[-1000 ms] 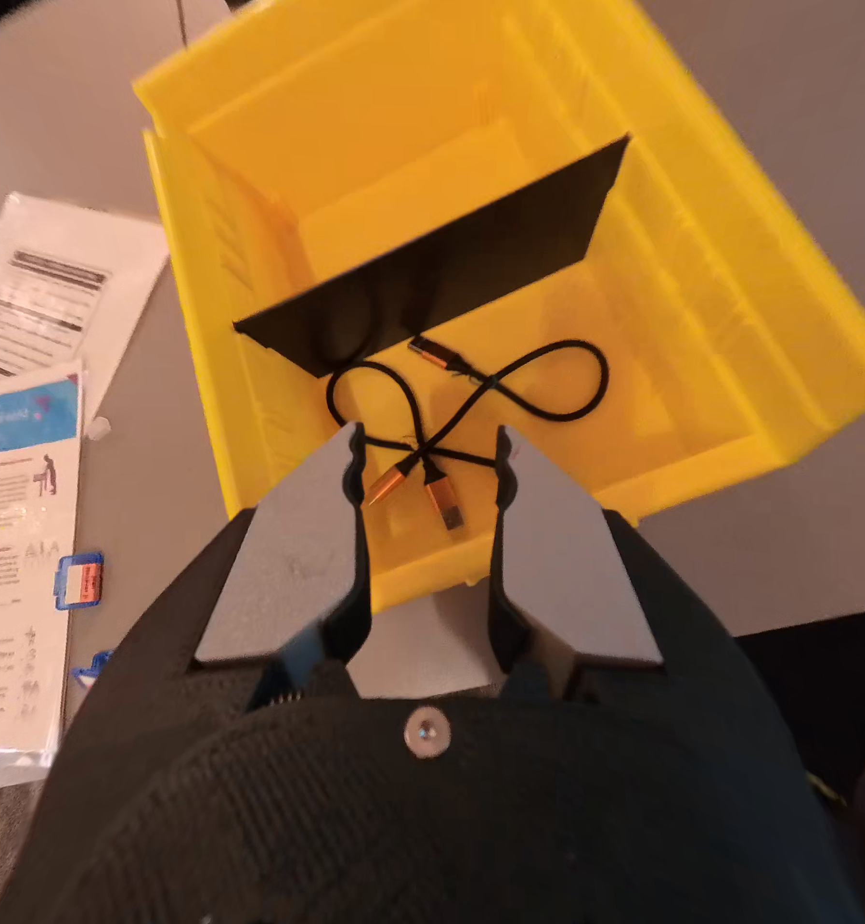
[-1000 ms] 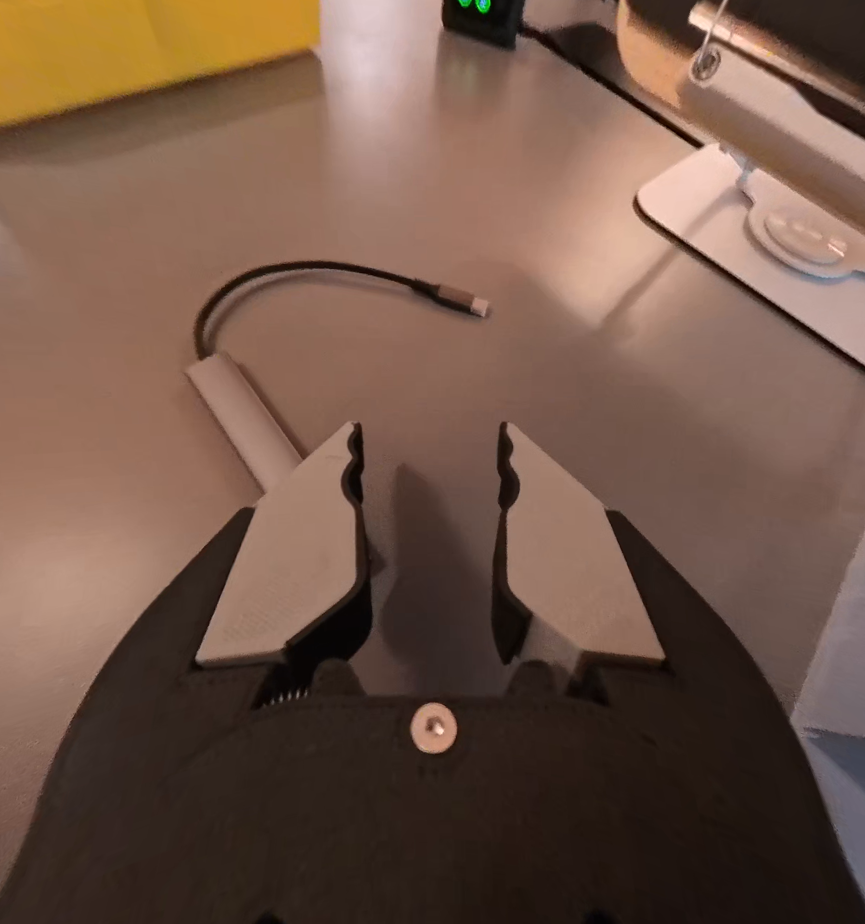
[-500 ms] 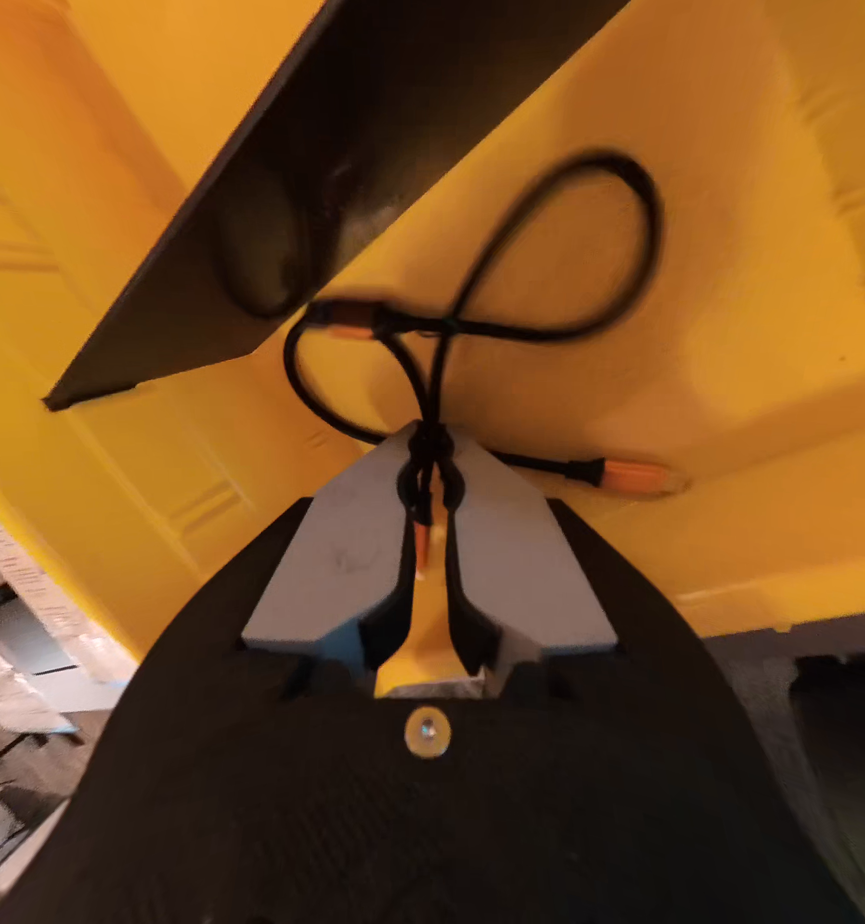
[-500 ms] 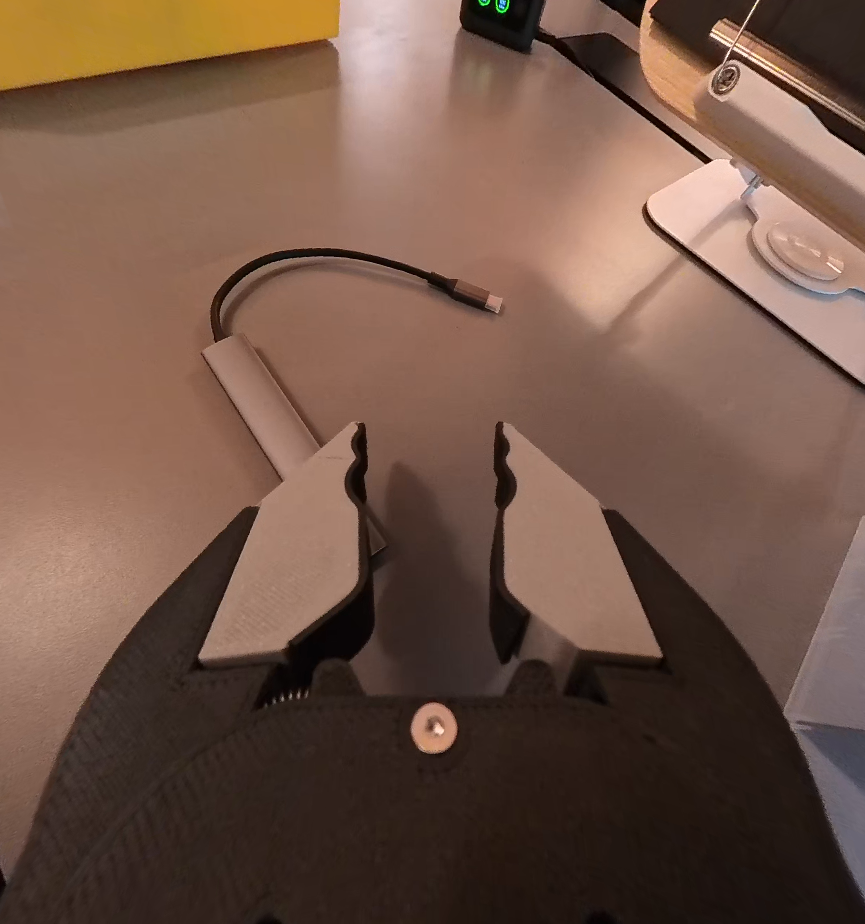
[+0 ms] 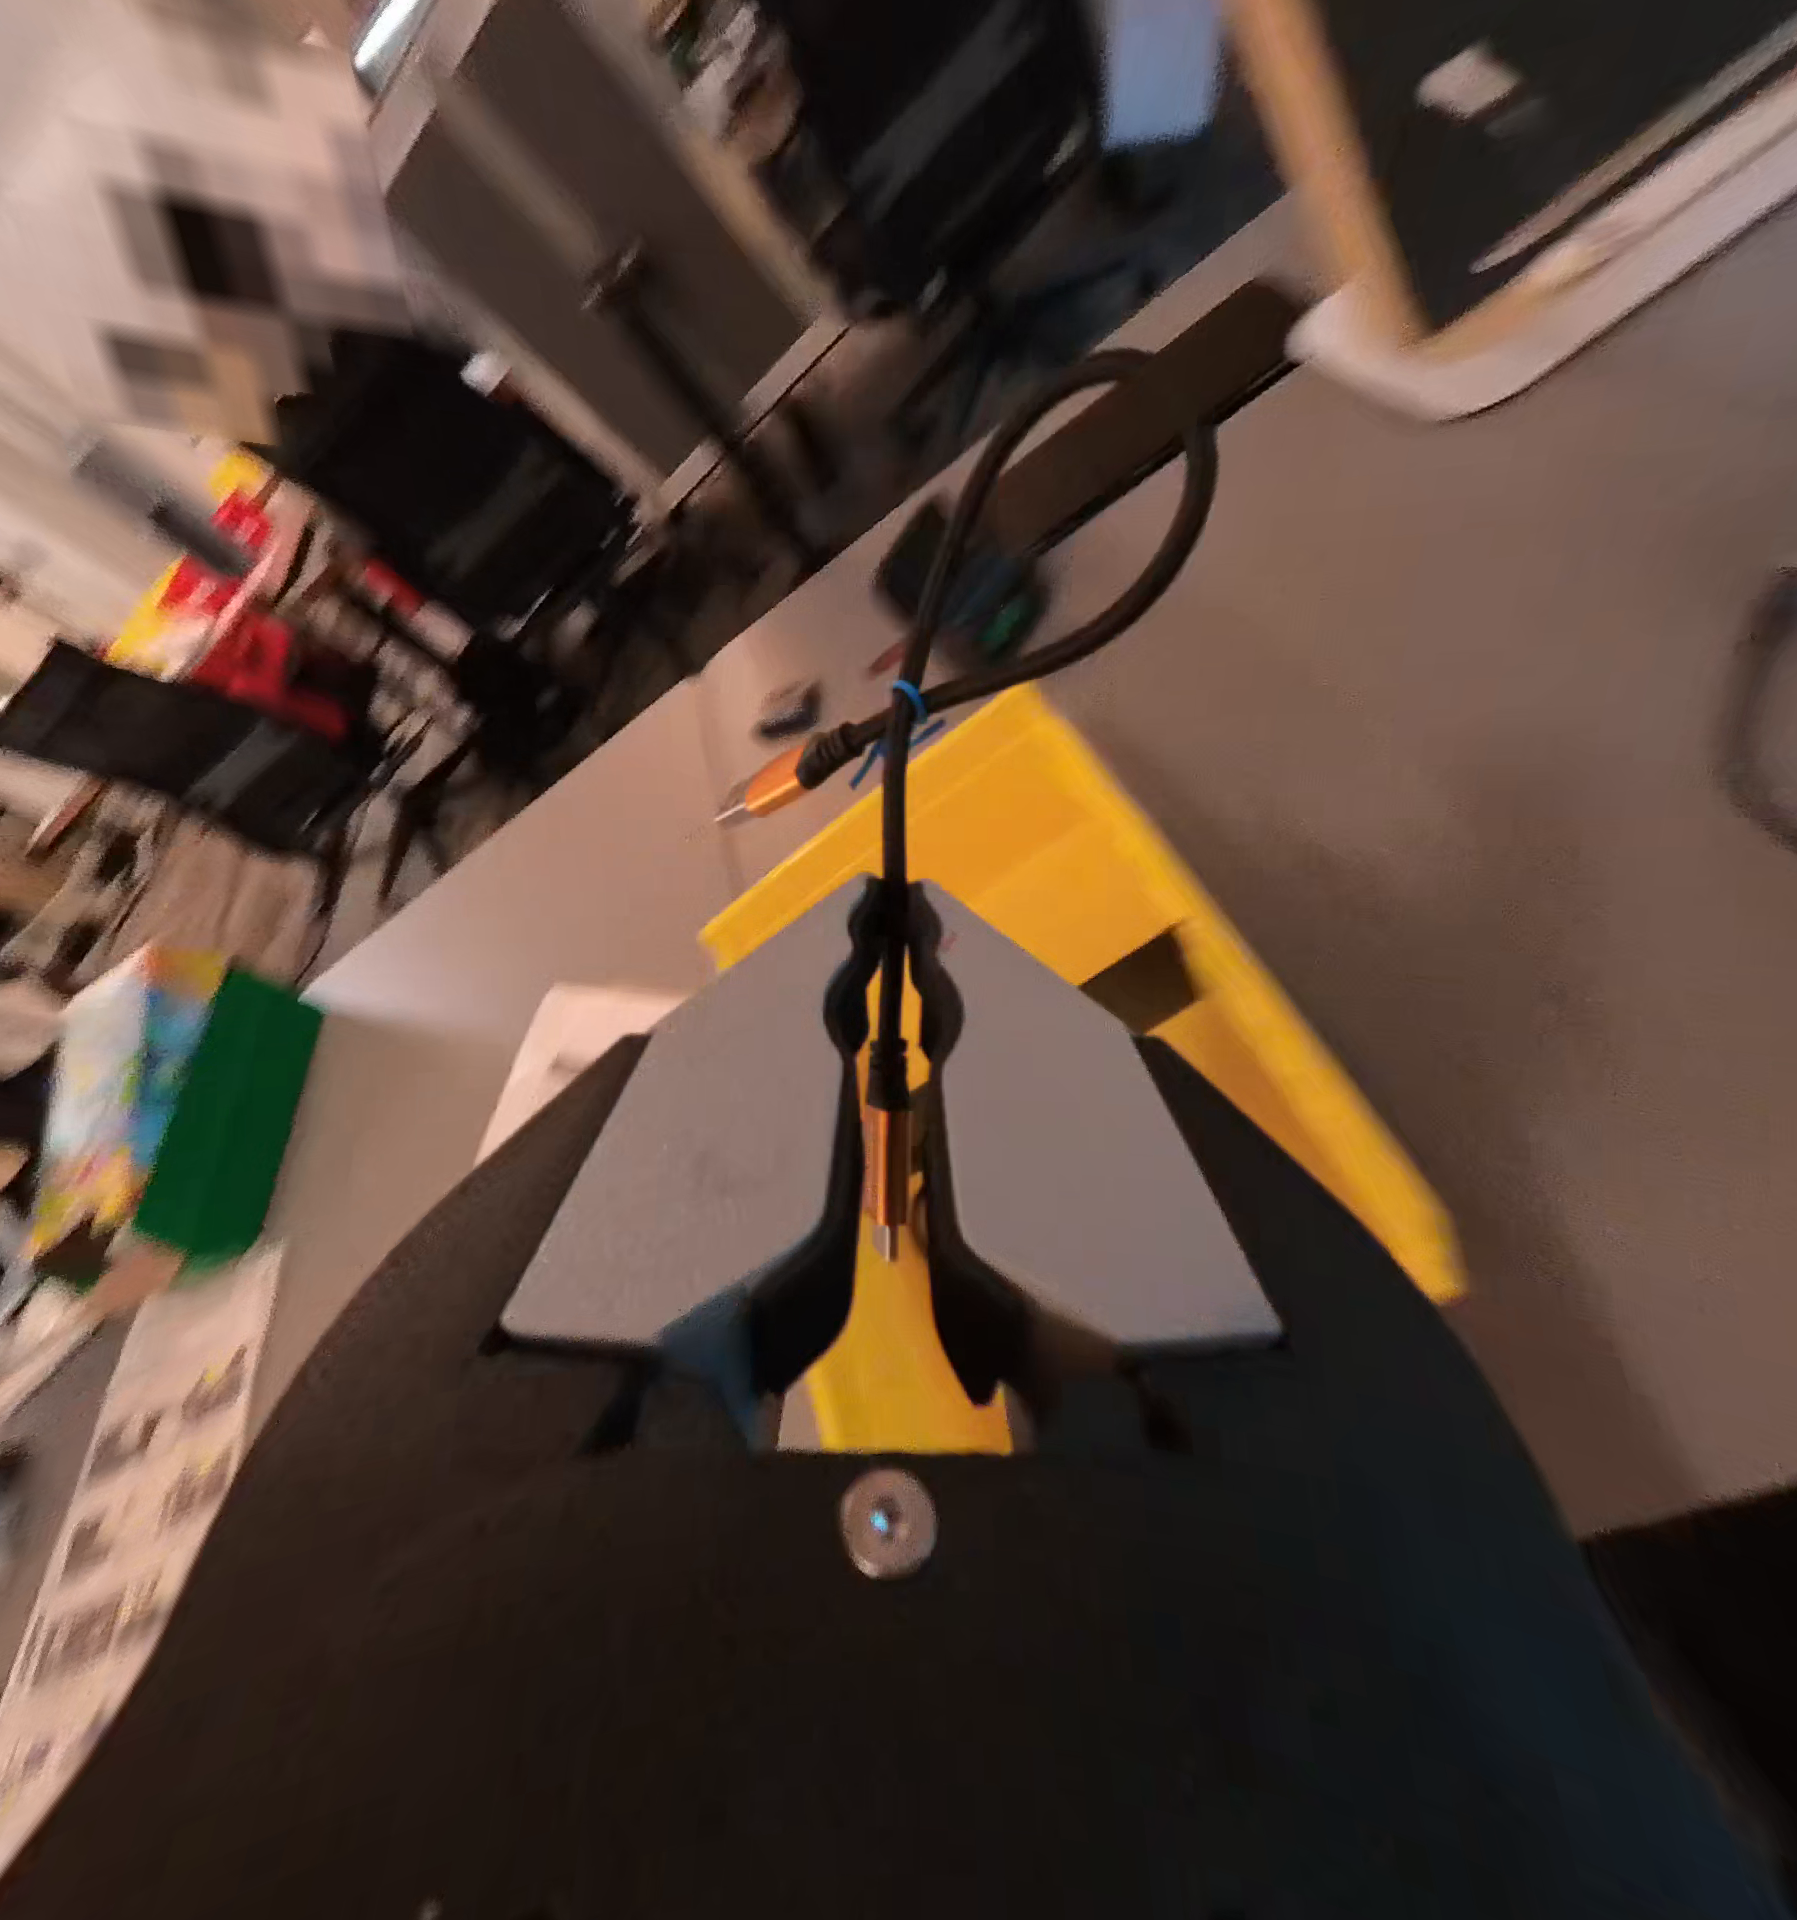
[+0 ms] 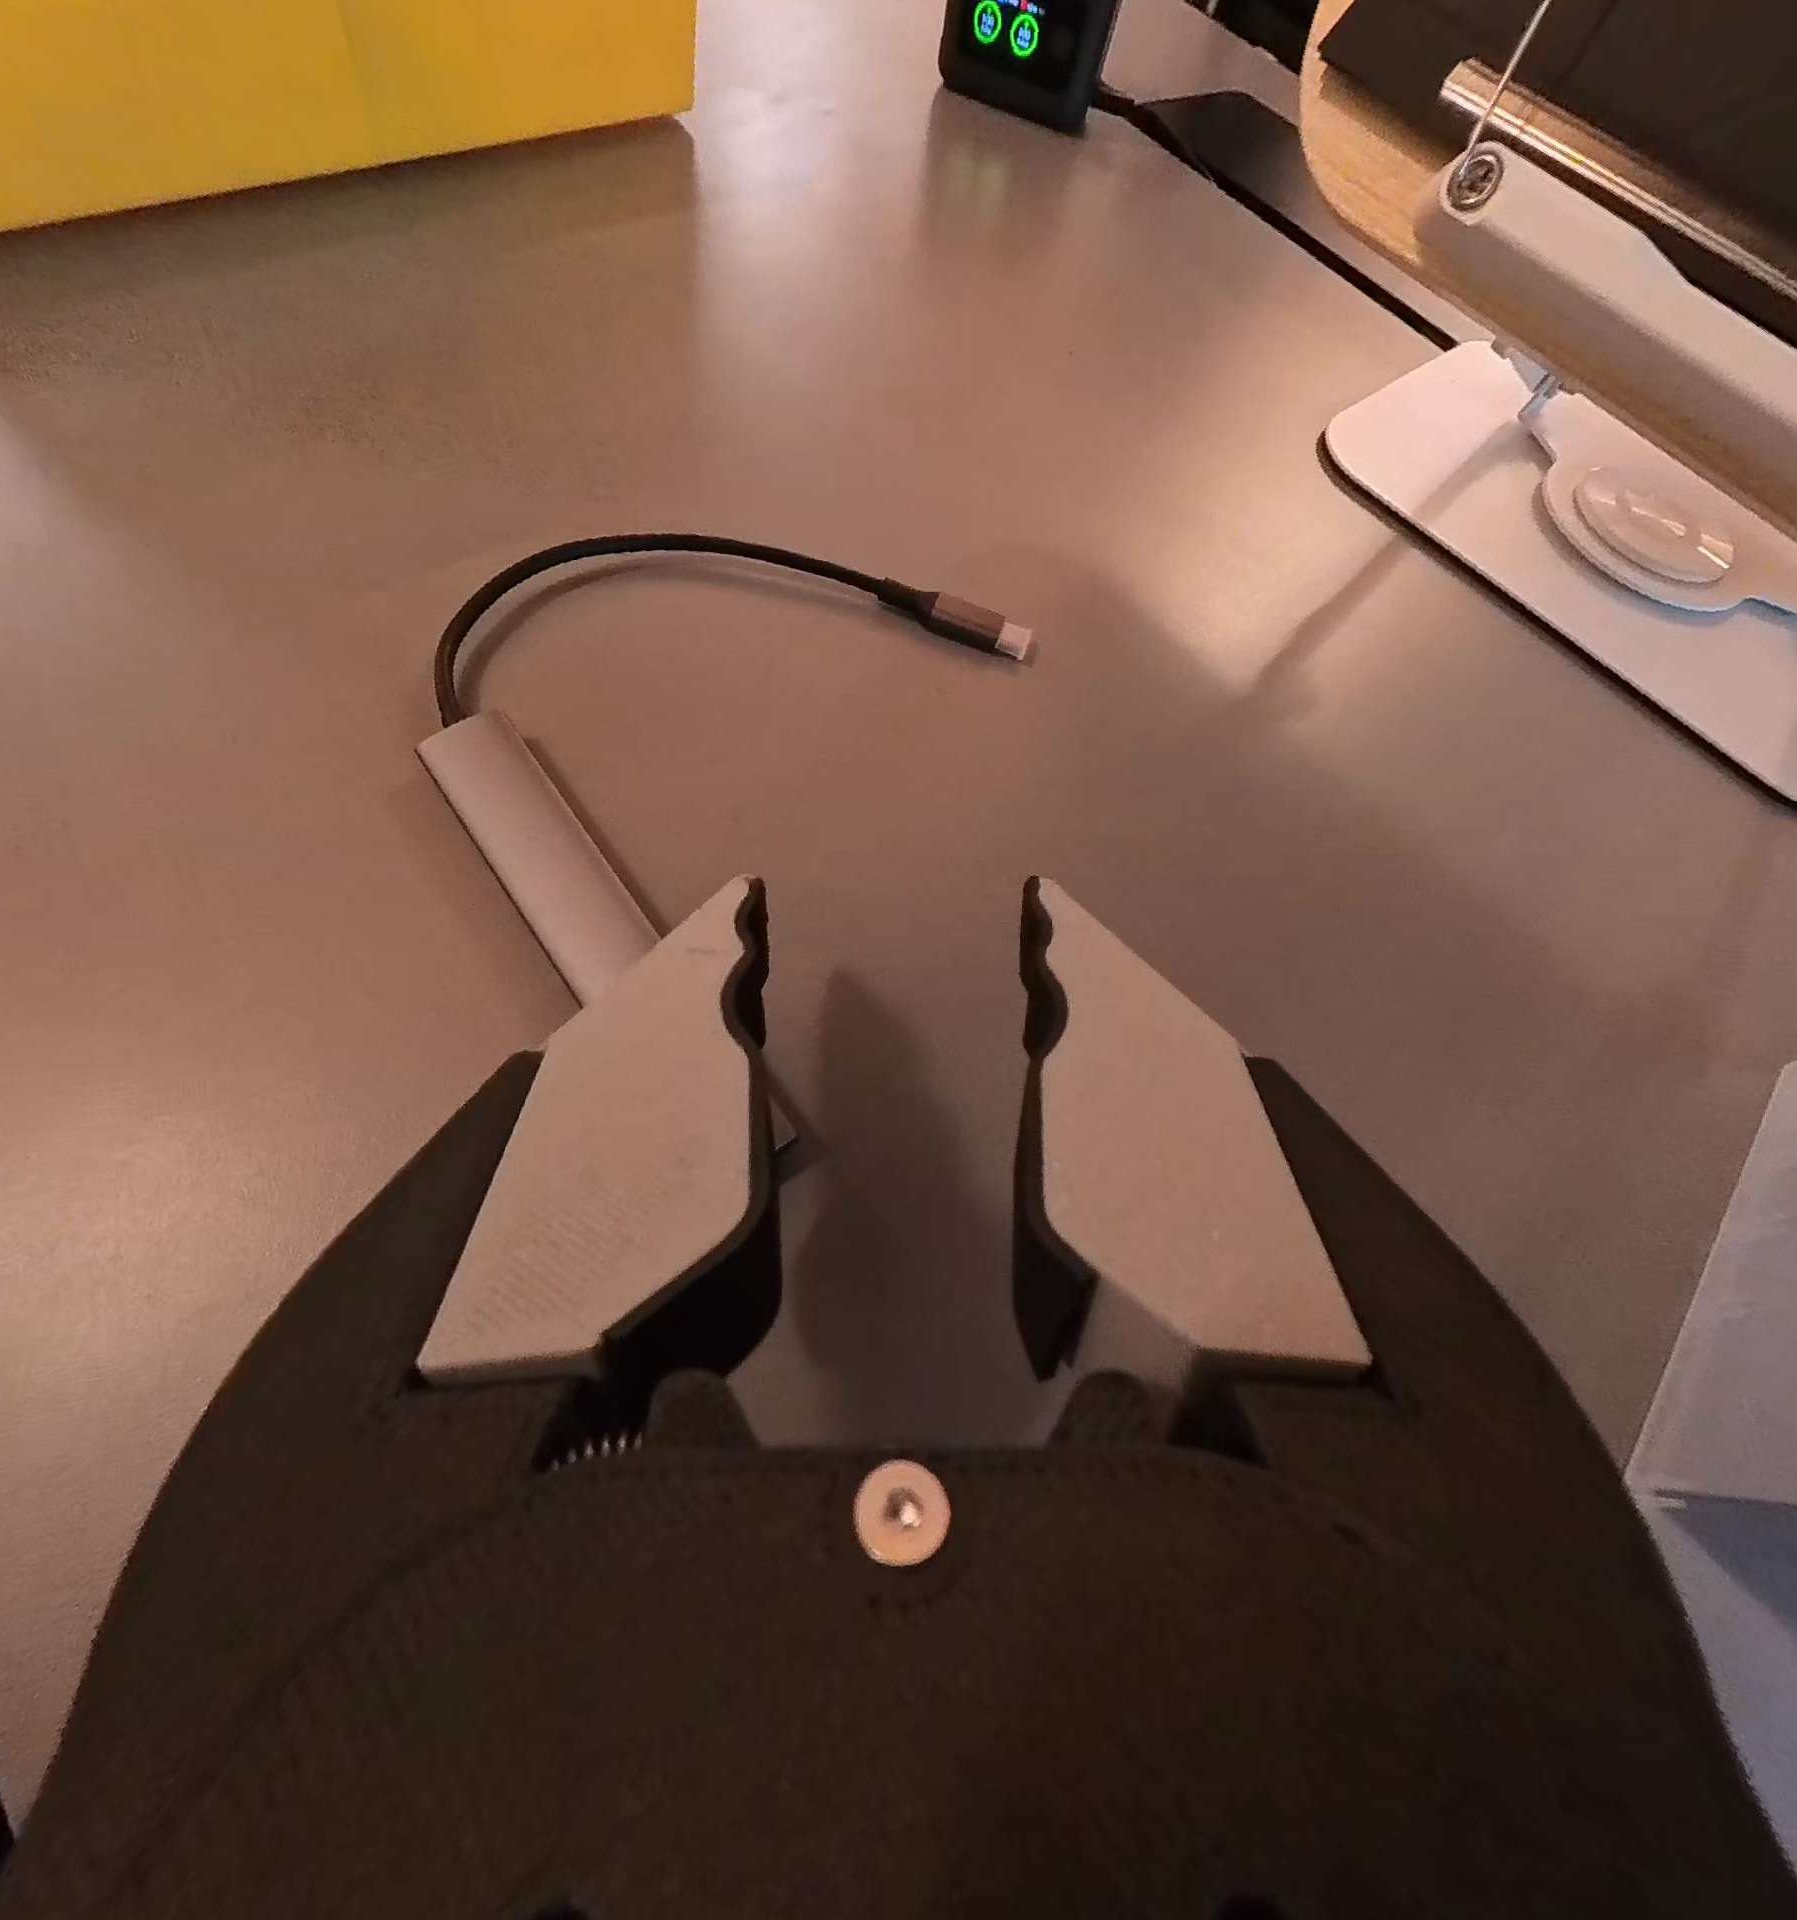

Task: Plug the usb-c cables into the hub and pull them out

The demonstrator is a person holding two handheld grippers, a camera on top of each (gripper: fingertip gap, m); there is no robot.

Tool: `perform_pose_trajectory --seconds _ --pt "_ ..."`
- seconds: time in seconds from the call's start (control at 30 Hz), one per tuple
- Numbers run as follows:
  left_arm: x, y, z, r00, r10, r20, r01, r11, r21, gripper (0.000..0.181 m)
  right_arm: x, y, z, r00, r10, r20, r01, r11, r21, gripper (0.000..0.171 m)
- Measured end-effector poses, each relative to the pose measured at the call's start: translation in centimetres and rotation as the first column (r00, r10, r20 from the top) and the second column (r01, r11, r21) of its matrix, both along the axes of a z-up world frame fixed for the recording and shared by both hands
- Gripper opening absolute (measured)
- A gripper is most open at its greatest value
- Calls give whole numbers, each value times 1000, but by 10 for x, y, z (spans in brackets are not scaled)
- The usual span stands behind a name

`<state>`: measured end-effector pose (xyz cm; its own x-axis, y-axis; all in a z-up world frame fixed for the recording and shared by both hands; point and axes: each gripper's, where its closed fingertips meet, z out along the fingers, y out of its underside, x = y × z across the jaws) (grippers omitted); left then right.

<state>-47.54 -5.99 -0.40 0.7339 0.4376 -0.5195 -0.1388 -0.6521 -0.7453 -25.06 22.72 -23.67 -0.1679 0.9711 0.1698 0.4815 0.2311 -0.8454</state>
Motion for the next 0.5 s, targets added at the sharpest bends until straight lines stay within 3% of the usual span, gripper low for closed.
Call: perform_pose_trajectory --seconds 0.1,0.17,0.33,0.5 --pt "62 46 -8 983 -176 -49 175 984 -19 0 1 1 4 1000 -4 -25 3 1000 -24 47" --pt "104 78 -30 954 -290 -75 286 956 -59 0 2 1 9 999 -1 -50 -1 999 -53 47" --pt "184 147 -123 856 -512 -73 494 852 -176 1 5 1 21 993 3 -117 -19 990 -138 48" --pt "233 186 -199 742 -665 84 668 721 -185 1 6 7 27 989 -13 -147 -20 975 -221 49"
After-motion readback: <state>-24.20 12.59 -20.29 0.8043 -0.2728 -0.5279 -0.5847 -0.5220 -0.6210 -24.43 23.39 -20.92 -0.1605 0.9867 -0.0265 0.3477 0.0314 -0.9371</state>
